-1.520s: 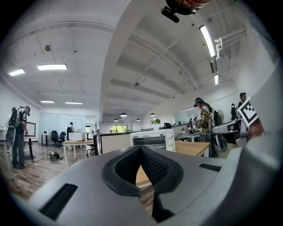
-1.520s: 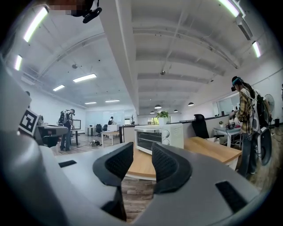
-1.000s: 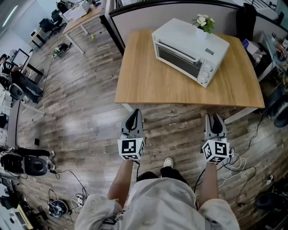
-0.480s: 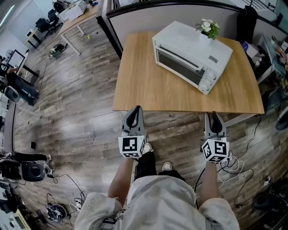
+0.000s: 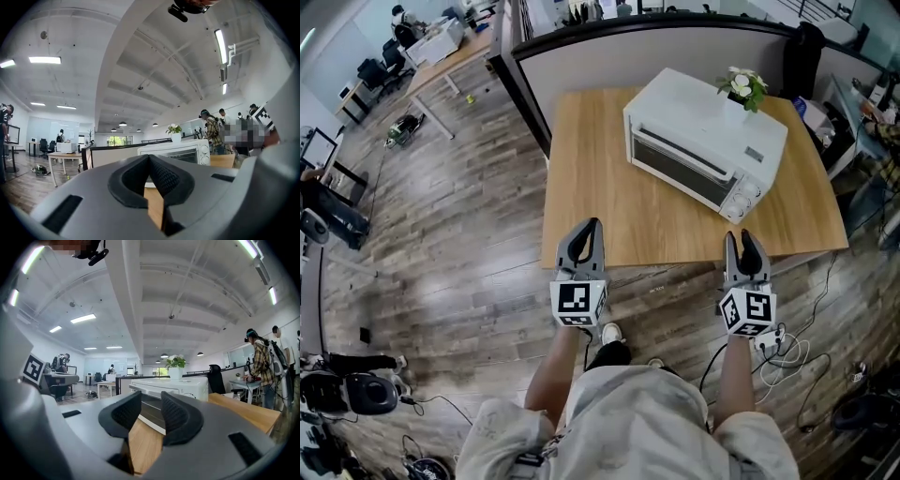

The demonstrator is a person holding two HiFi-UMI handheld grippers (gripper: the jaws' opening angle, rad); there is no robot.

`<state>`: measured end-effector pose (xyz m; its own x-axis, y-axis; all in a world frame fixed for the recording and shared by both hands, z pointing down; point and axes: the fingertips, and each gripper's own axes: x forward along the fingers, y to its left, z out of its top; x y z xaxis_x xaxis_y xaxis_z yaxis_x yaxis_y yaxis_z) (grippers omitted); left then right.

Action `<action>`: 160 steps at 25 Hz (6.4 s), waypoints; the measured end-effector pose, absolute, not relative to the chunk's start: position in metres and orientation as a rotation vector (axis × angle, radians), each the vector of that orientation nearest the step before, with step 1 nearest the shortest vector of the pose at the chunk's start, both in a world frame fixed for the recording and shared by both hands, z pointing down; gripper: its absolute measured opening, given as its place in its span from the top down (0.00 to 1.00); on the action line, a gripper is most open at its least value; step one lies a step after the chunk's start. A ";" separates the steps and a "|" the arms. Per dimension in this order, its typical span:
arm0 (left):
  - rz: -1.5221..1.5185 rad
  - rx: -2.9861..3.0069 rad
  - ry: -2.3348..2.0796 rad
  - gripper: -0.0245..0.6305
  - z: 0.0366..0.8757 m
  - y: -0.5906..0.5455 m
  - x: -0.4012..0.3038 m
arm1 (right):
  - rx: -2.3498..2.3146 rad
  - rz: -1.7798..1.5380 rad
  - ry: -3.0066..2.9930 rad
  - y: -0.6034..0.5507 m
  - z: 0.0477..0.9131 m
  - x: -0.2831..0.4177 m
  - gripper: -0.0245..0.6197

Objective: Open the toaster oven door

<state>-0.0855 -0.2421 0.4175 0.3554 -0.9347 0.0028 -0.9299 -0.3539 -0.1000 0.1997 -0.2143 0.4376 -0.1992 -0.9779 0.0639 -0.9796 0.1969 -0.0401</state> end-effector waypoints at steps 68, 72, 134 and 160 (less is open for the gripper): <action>-0.169 -2.675 1.677 0.94 0.470 -0.290 -0.116 | 1.142 -0.400 -1.469 -0.404 0.503 0.164 0.77; -0.175 -2.672 1.667 0.94 0.467 -0.288 -0.114 | 1.136 -0.397 -1.469 -0.401 0.502 0.164 0.77; -0.280 -2.820 1.489 0.94 0.510 -0.278 -0.110 | 1.038 -0.293 -1.487 -0.275 0.581 0.083 0.82; -0.400 -2.884 1.489 0.94 0.569 -0.245 -0.110 | 1.233 -0.316 -1.430 -0.240 0.644 0.068 0.82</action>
